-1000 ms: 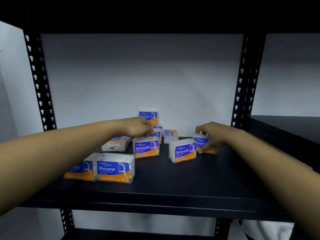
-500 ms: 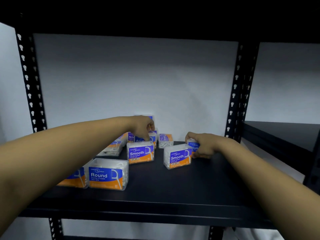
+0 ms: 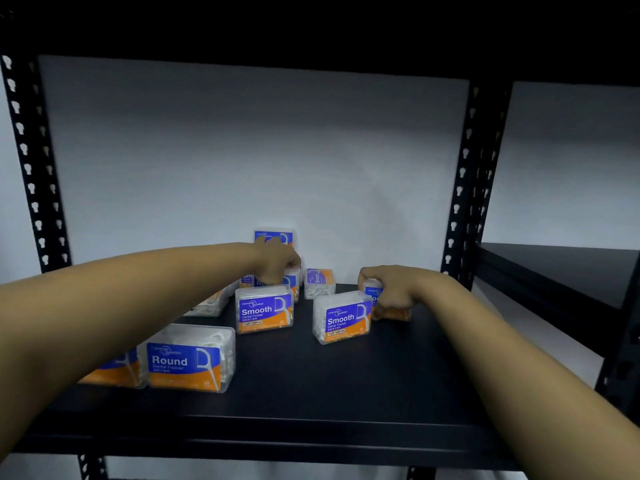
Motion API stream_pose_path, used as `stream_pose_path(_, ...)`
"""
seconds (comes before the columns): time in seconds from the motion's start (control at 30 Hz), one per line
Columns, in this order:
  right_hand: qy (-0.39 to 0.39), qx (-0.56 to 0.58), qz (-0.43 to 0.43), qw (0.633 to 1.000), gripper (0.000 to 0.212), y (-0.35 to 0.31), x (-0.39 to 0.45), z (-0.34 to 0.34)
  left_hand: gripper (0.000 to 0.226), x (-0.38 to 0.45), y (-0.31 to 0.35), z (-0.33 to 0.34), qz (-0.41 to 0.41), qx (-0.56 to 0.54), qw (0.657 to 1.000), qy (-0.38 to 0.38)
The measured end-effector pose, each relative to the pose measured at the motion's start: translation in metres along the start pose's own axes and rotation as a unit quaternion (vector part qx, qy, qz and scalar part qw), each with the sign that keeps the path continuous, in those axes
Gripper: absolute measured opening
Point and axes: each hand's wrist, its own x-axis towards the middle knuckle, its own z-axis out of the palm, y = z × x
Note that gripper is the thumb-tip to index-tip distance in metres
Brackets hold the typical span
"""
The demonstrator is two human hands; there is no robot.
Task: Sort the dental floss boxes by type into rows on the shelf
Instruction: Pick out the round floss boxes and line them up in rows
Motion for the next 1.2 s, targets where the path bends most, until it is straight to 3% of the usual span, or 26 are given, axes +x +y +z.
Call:
stream_pose_path(0.17,0.002,0.009,-0.009,1.0,0.041,0.0,-0.002,0.0,0.055,-0.006,-0.002,0.0,0.009,-0.019,1.0,0.006)
stream_pose_path(0.3,0.031,0.019,-0.015,0.999,0.039,0.0,-0.011,0.001,0.059,-0.025,-0.005,-0.008,0.023,-0.127,0.991,0.04)
stream_pose_path(0.43,0.097,0.005,-0.01,0.995,0.04,0.002,-0.023,-0.002,0.047,-0.043,-0.021,-0.017,0.046,-0.261,0.962,0.068)
stream_pose_path(0.67,0.21,0.034,-0.067,0.975,0.038,-0.03,-0.049,-0.035,0.039,-0.093,-0.046,-0.036,0.053,-0.345,0.93,0.116)
stream_pose_path(0.97,0.18,0.076,-0.165,0.967,0.042,-0.137,-0.058,-0.056,0.037,-0.154,-0.094,-0.043,0.047,-0.325,0.935,0.133)
stream_pose_path(1.2,0.146,0.052,-0.175,0.972,0.045,-0.202,-0.041,-0.052,0.037,-0.177,-0.145,-0.026,0.035,-0.31,0.945,0.1)
